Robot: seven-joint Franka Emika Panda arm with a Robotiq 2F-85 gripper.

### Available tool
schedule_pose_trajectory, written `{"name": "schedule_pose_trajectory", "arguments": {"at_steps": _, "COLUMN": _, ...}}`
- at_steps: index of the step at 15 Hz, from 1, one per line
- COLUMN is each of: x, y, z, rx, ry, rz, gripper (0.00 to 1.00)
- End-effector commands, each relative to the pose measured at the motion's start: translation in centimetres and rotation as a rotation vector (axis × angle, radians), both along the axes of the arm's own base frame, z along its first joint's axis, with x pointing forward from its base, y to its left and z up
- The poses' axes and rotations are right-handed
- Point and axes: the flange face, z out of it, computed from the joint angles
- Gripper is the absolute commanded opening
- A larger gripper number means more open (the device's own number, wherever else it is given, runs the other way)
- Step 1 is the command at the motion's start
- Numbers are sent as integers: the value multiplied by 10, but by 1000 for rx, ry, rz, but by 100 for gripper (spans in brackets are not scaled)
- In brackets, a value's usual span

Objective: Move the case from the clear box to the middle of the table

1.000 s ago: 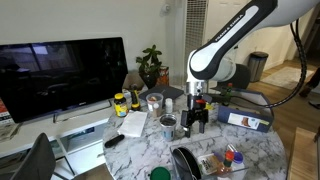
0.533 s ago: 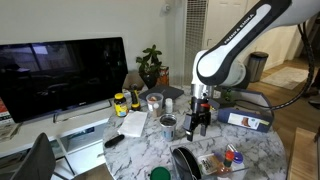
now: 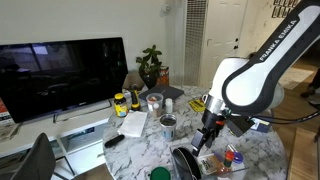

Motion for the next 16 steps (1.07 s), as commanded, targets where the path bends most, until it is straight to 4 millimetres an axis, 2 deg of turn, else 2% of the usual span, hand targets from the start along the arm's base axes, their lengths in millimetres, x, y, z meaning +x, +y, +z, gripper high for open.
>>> {"name": "schedule_pose_trajectory", "arguments": {"at_steps": 1, "x": -1, "y": 7, "z": 10, "rx": -11, "ry": -33, "rz": -36, "gripper": 100}}
{"name": "schedule_pose_trajectory", "arguments": {"at_steps": 6, "x": 19, "y": 0, "z": -1, "rx": -94, "ry": 100, "rz": -36, "gripper": 98}}
{"name": "schedule_pose_trajectory", "arguments": {"at_steps": 11, "x": 42, "y": 27, "z": 1, "rx": -124, "ry": 198, "rz": 64, "gripper": 94}}
{"name": "schedule_pose_trajectory", "arguments": {"at_steps": 14, "x": 60, "y": 37, "z": -2, "rx": -142, "ry": 258, "rz": 70, "gripper": 87}}
{"name": "schedule_pose_trajectory", "arguments": {"at_steps": 16, "x": 71, "y": 40, "z": -8, "rx": -142, "ry": 311, "rz": 69, "gripper": 79}}
